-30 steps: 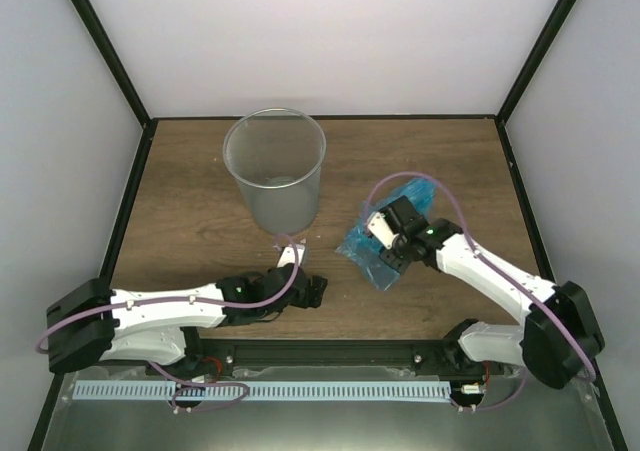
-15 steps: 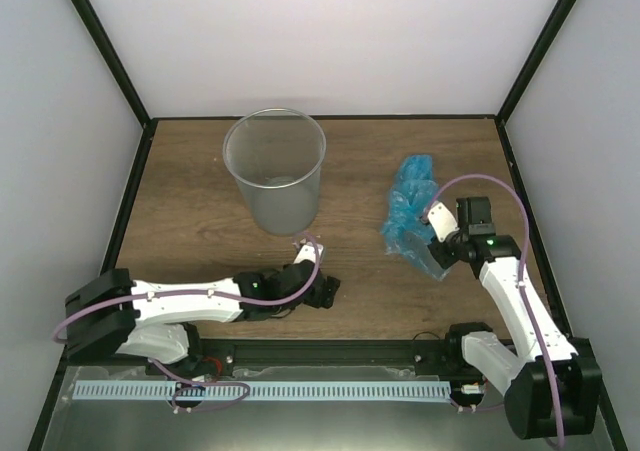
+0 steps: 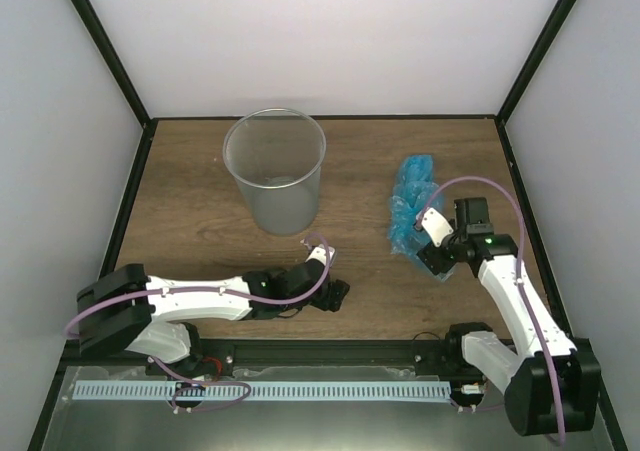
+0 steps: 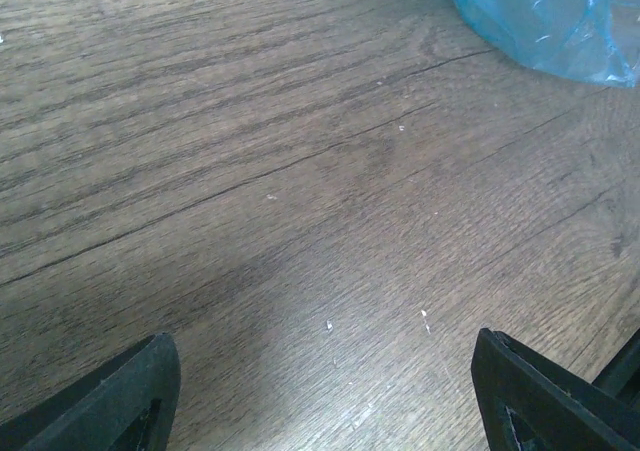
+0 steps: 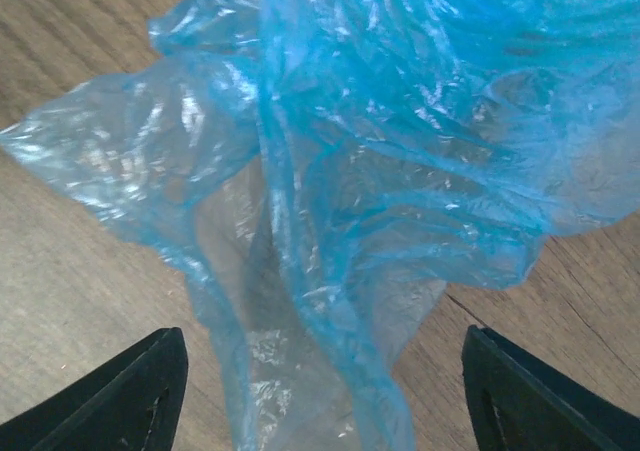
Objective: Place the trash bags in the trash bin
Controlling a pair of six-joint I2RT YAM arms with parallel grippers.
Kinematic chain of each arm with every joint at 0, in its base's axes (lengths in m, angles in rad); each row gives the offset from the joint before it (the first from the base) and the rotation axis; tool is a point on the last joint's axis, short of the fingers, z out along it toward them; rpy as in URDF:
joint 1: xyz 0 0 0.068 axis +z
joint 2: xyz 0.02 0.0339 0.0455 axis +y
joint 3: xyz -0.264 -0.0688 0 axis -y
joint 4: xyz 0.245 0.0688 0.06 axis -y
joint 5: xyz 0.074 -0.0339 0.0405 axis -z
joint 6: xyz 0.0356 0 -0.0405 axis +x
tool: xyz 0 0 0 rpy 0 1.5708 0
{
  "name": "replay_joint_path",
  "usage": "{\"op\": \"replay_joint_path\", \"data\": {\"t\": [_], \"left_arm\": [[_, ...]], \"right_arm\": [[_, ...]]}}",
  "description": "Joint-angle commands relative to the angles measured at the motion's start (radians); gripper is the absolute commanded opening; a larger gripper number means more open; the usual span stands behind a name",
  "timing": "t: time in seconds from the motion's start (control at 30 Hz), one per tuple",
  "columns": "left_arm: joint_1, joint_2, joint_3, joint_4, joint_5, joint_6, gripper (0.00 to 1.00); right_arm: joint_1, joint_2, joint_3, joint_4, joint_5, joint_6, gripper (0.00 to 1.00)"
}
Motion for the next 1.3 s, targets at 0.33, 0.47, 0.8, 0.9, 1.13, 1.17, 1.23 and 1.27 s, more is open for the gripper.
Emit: {"op": "replay_joint_path", "data": {"t": [0.33, 0.47, 0.8, 0.9, 1.13, 1.17, 1.23, 1.27], "left_arm": [[-0.006, -0.02, -0.026, 0.063, 0.045, -0.019, 0.82], [-0.004, 0.015, 0.003, 0.056, 0.024, -0.063, 0.85], [0.011, 0.12, 0.118, 0.168, 0.07, -0.23, 0.96], [0.02, 0.125, 0.112, 0.263, 0.075, -0.27, 0.96], [0.076, 0.184, 0.083, 0.403, 0.08, -0.486, 0.97], [0.084, 0.206, 0.082, 0.434, 0.087, -0.511, 0.96], [0.102, 0.262, 0.096, 0.483, 0.104, -0.526, 0.96], [0.115, 0.299, 0.115, 0.488, 0.118, -0.531, 0.96]], "right_arm": [[-0.005, 0.127, -0.032, 0.236, 0.062, 0.047, 0.54], [-0.005, 0.176, 0.057, 0.178, -0.057, 0.106, 0.05], [0.002, 0.084, 0.166, 0.095, -0.315, 0.159, 0.01], [0.001, 0.079, 0.151, 0.092, -0.325, 0.143, 0.01], [0.001, 0.031, 0.134, 0.097, -0.343, 0.135, 0.01], [0.001, 0.027, 0.133, 0.098, -0.347, 0.134, 0.01], [0.001, 0.015, 0.131, 0.098, -0.346, 0.133, 0.01], [0.001, 0.007, 0.128, 0.1, -0.344, 0.135, 0.01]]}}
